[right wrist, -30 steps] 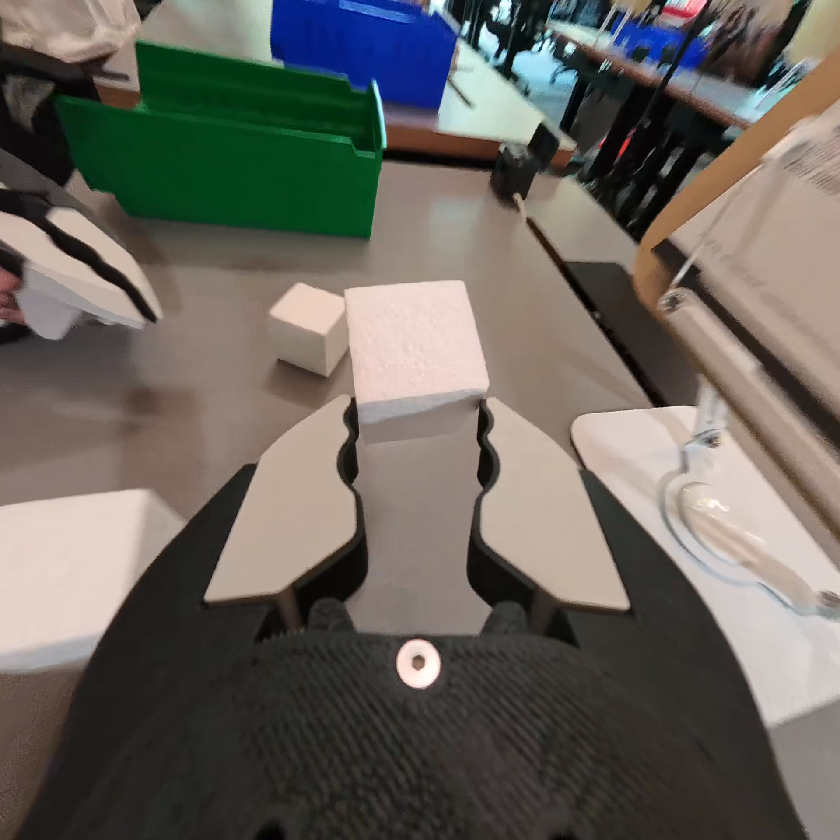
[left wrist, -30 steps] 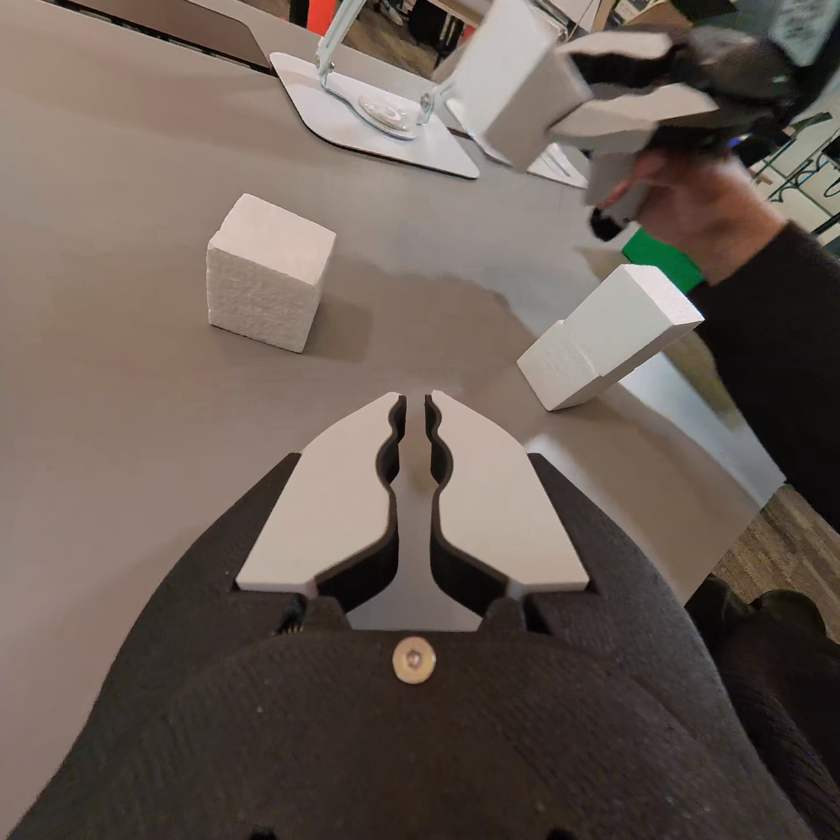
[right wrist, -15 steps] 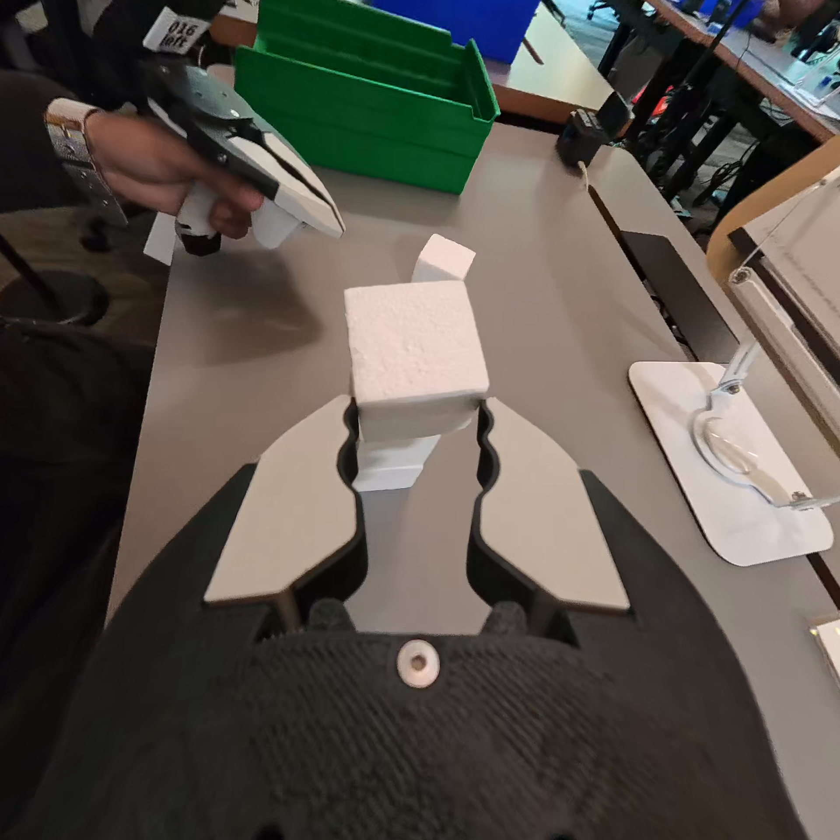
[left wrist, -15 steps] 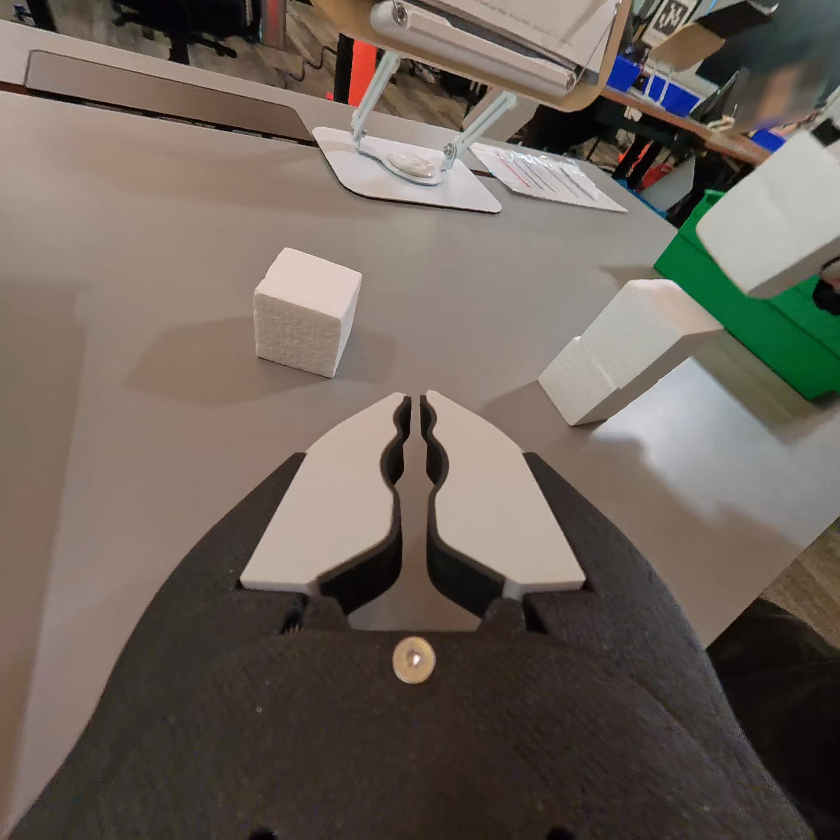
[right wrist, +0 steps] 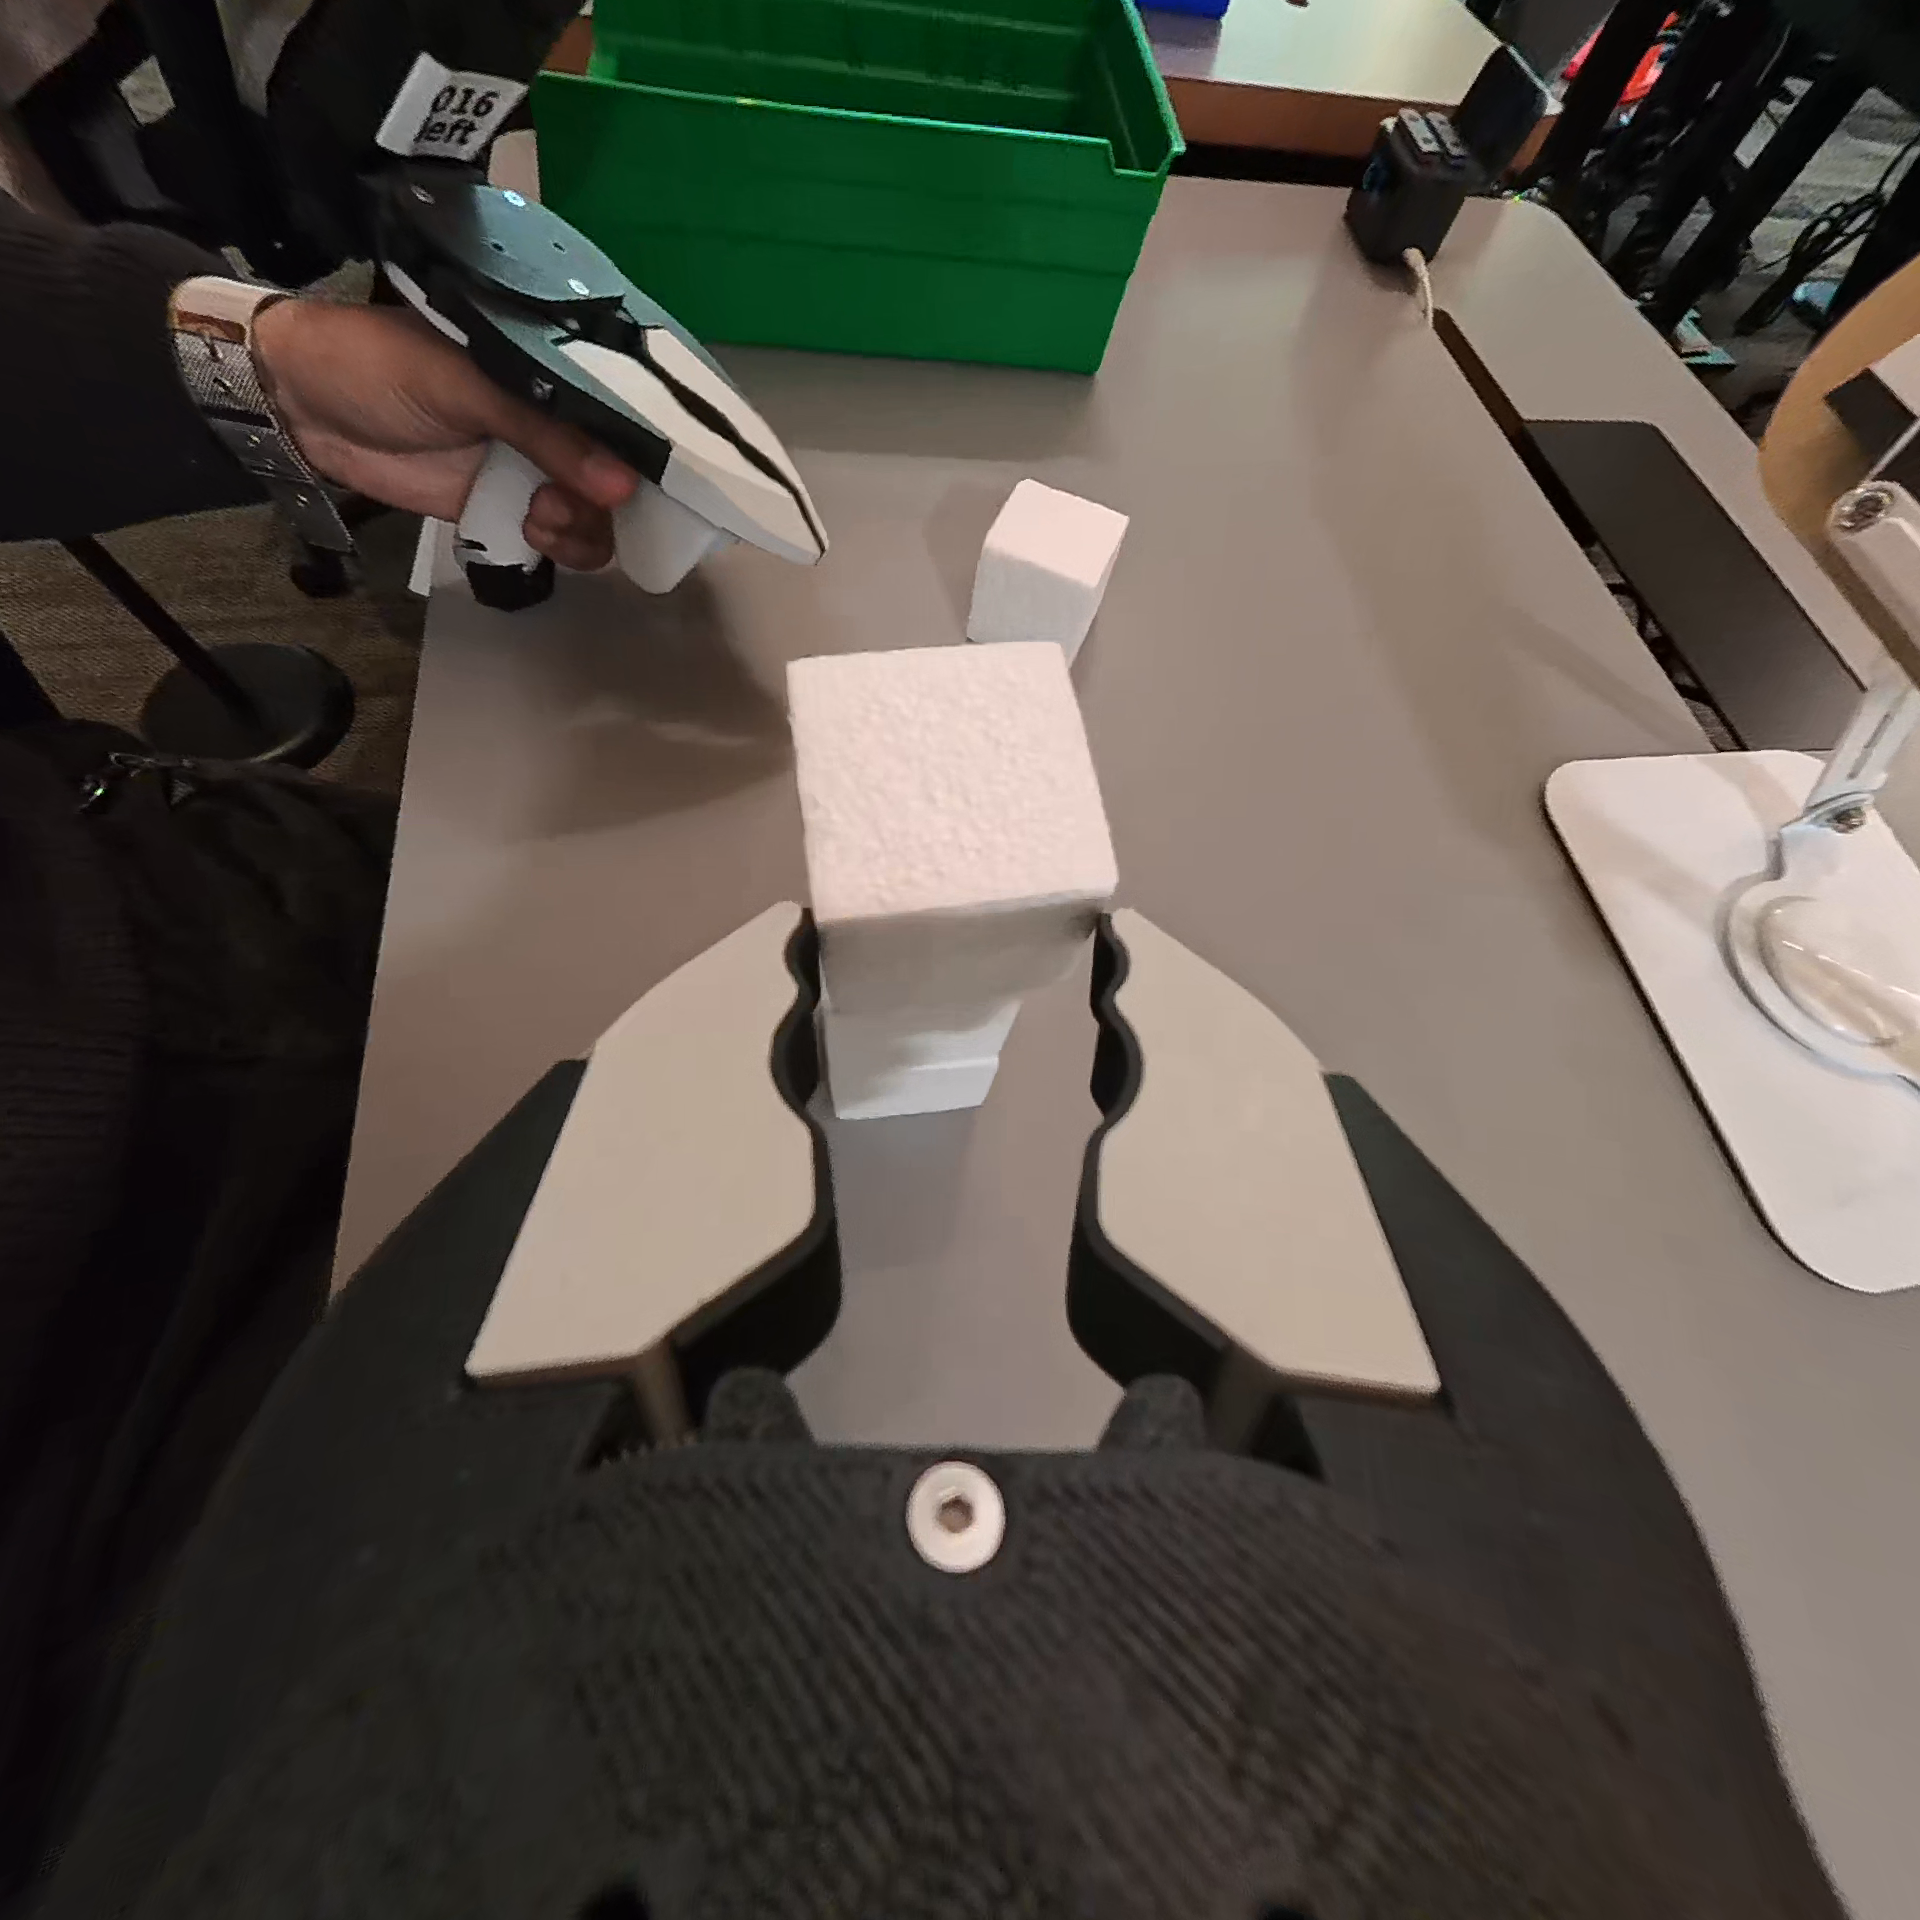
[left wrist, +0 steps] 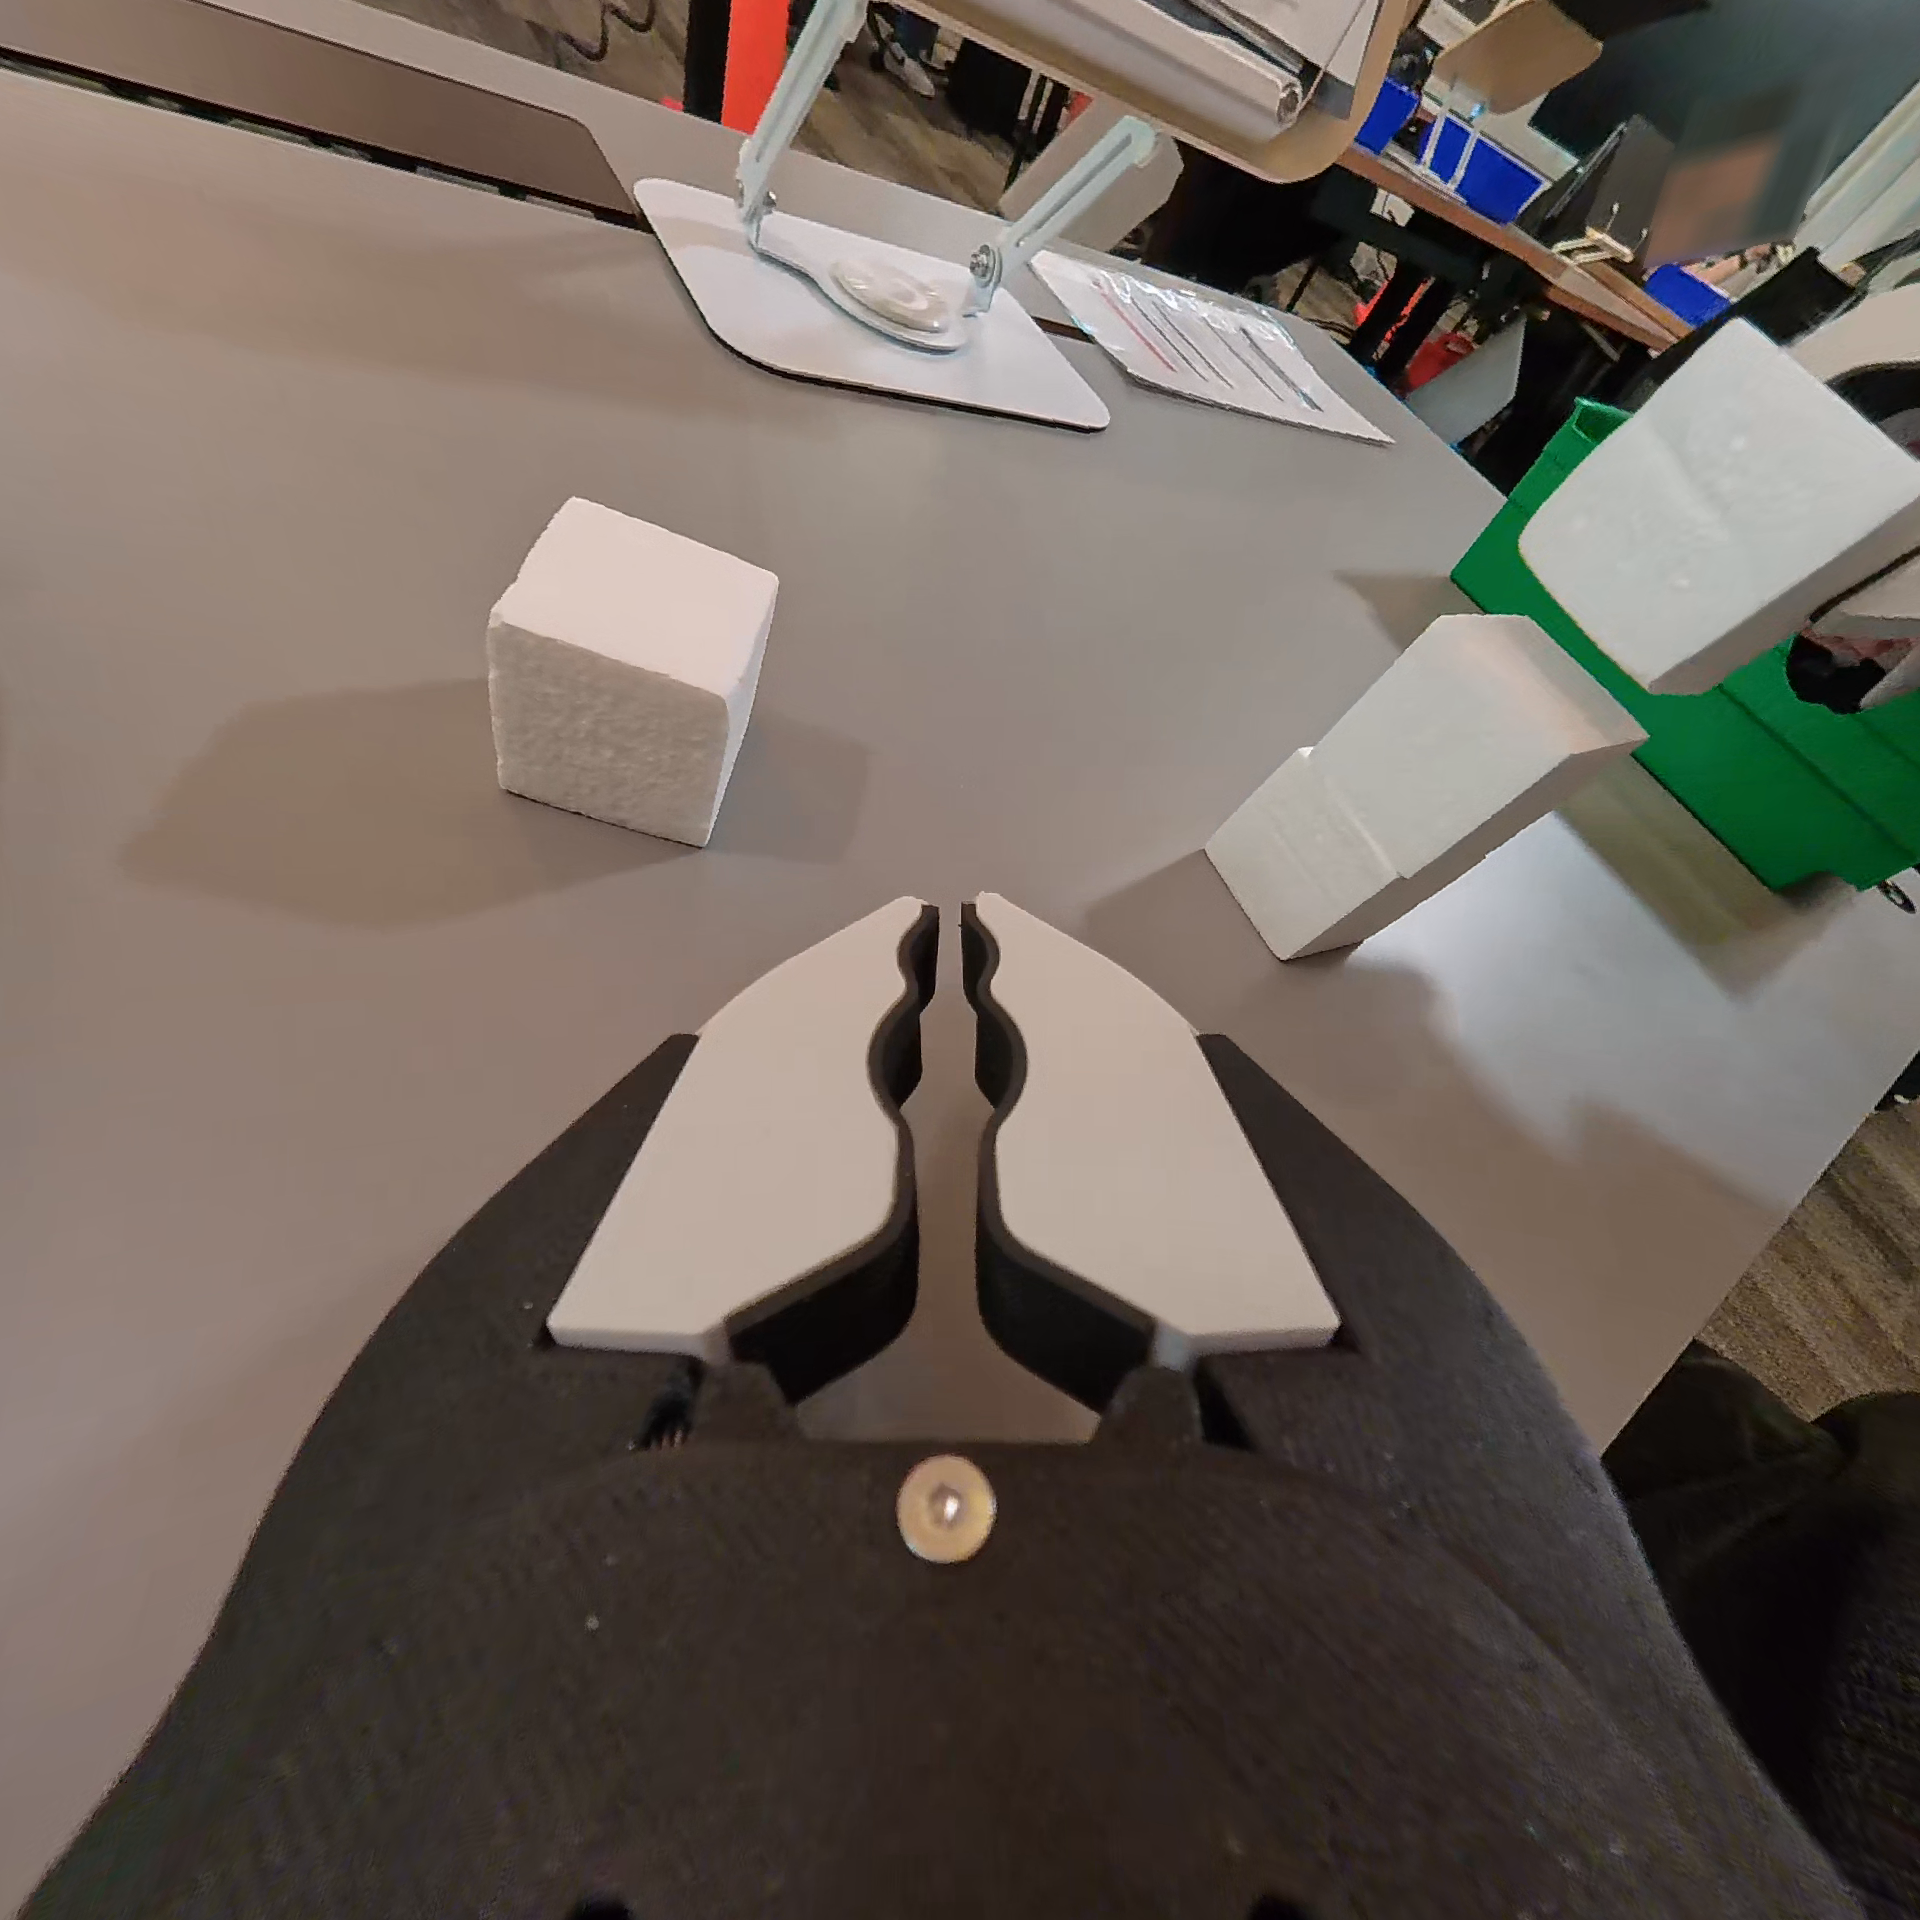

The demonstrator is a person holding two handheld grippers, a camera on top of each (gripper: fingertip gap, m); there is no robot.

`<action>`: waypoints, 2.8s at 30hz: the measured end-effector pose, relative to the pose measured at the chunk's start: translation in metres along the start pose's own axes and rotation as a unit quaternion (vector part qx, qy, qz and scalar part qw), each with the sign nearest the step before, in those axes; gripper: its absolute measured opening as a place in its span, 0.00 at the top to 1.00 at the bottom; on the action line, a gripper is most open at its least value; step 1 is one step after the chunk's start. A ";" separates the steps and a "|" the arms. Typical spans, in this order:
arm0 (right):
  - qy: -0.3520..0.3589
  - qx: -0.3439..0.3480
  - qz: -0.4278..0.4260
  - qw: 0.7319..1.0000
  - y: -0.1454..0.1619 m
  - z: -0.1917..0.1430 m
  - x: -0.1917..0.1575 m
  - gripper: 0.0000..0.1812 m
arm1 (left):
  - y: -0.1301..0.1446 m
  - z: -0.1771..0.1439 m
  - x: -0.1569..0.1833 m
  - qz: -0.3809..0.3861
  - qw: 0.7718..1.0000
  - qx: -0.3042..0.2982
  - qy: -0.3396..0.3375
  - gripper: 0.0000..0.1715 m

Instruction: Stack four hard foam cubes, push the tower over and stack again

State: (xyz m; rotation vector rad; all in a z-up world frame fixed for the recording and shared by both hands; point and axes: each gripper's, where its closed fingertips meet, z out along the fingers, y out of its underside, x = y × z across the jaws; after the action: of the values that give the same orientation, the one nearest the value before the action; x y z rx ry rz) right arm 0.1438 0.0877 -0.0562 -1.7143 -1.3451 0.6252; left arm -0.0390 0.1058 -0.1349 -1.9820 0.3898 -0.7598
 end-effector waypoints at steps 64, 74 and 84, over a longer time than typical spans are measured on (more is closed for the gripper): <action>0.016 0.007 -0.009 1.000 -0.004 0.004 -0.002 0.79 | 0.003 0.002 0.001 -0.001 1.000 -0.009 0.003 0.97; -0.005 0.007 -0.004 1.000 -0.001 0.006 -0.008 0.64 | 0.004 0.002 0.001 -0.001 1.000 -0.012 0.003 0.97; -0.037 0.071 0.034 0.996 0.002 0.016 -0.003 0.68 | 0.004 0.003 0.002 0.001 1.000 -0.014 0.003 0.97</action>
State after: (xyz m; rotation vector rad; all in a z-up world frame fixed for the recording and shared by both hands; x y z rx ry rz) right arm 0.1315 0.0896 -0.0662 -1.6422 -1.2652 0.8108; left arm -0.0359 0.1044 -0.1392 -2.0061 0.4065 -0.7626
